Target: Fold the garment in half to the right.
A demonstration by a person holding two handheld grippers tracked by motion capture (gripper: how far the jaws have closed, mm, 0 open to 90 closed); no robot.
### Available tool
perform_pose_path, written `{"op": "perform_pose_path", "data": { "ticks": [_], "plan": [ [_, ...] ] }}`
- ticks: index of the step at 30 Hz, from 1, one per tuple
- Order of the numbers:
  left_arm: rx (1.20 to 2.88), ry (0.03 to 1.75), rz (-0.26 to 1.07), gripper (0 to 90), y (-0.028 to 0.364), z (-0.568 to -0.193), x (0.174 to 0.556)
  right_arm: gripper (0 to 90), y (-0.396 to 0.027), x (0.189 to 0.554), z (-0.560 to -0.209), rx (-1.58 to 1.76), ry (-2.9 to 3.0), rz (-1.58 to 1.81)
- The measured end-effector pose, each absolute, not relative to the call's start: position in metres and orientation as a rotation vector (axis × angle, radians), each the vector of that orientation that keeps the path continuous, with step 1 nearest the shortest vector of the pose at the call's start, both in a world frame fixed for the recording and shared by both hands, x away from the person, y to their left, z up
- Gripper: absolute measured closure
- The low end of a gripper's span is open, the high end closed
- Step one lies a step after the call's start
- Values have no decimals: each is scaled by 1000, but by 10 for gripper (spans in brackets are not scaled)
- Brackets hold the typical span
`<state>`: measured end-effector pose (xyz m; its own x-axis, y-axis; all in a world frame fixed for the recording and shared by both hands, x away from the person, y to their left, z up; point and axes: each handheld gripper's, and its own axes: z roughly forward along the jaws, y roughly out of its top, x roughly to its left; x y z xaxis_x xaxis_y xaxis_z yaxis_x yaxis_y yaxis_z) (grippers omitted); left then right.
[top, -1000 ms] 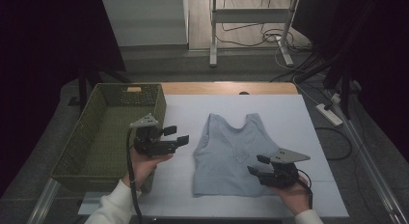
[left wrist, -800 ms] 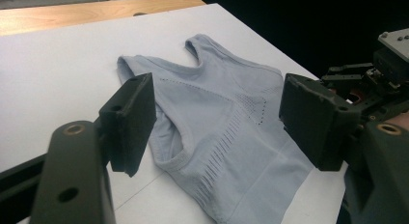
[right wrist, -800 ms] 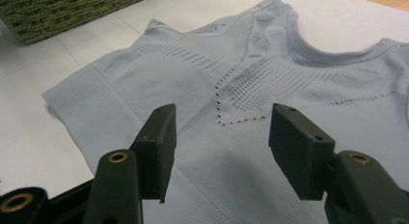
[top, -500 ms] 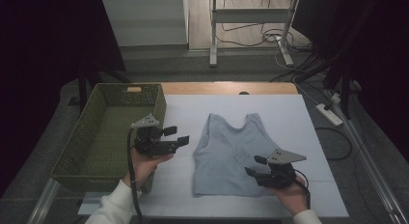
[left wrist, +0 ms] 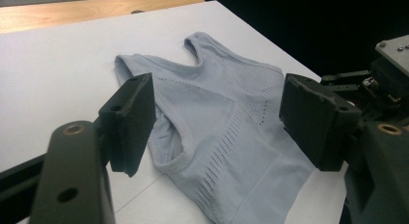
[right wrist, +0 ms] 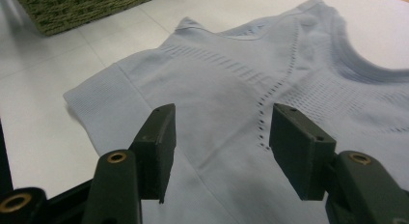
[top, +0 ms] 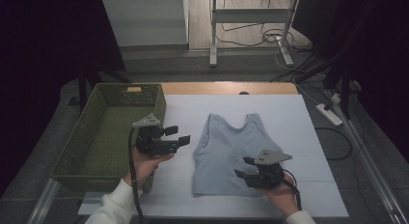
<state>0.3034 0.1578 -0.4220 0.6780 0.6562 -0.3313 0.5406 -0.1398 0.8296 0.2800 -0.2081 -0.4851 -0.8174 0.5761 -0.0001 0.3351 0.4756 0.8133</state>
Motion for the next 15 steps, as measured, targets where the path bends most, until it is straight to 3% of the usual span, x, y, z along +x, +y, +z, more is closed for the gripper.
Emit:
{"op": "perform_pose_path", "data": {
  "ticks": [15],
  "plan": [
    [1815,948,129,292,155,-423,303,426,-165,277,-493,652,2554,1257]
  ]
}}
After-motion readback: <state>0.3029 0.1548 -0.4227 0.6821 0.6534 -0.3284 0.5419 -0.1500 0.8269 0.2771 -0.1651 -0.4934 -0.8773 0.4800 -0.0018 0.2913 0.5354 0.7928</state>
